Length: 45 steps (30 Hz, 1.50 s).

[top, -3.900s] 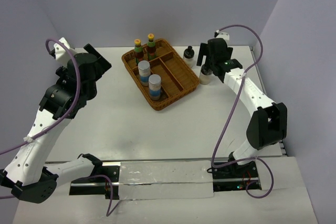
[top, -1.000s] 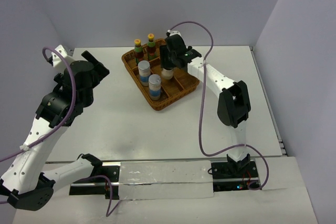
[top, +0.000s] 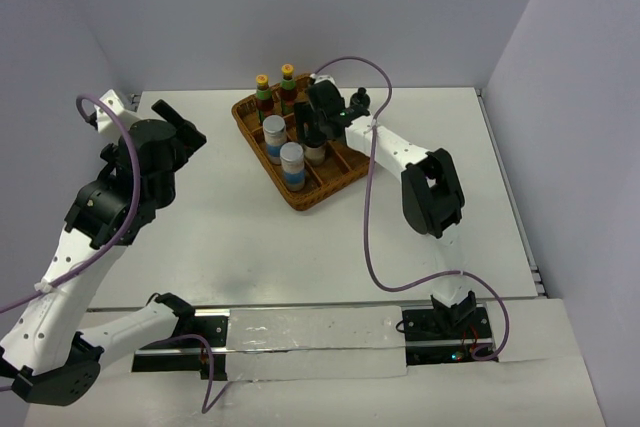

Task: Organize the condiment bottles

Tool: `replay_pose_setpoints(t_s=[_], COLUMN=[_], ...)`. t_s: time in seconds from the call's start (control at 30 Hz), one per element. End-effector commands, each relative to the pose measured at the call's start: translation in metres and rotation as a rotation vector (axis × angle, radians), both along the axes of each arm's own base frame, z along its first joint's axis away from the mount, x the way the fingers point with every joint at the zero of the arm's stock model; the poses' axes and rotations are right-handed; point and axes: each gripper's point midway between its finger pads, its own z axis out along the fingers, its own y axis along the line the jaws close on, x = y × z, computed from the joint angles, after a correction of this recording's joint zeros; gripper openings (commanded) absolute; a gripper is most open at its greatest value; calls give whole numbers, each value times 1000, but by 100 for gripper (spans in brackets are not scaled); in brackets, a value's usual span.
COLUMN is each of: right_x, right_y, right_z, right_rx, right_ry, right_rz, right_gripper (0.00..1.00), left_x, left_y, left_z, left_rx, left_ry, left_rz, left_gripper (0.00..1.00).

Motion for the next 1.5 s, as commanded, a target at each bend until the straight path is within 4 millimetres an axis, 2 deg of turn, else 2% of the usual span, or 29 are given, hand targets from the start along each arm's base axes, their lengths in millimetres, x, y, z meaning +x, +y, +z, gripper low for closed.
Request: replay_pose_setpoints(t_s=[0.0,0.2,0.23,0.43,0.47,0.6,0.77,0.93,1.13,1.47], right_x=[15,36,44,74,74,90,103,111,123,131], right_y=[-3,-21,-30,-78,-79,-104,-118,-115,-121,-126], right_z=[77,127,134,147,139,127,108,87,62,28], right_rx=[41,75,80,71,60,45,53,60,44,6], right_ry=[-156,-237,-251,-255,-239,-215,-183,-166,-140,-106], right_rz=[-59,-119,-140,-232,-234,-278,-282,-269,-287,-311], right_gripper=[93,95,95,95,95,97,98,98,98,98], left_x=[-5,-7,-7,-10,-10,-11,-10,-8,-7,1], left_y=[4,6,7,11,12,12,14,11,13,7], left_z=[6,7,7,8,9,12,11,7,5,0], left_rx=[-19,-20,-17,-5,-4,4,12,11,25,39], left_ry=[-21,-21,-20,-19,-19,-22,-17,-7,7,23], left_rz=[2,7,9,22,24,24,34,30,42,36], left_gripper=[100,99,99,100,100,99,99,100,100,99])
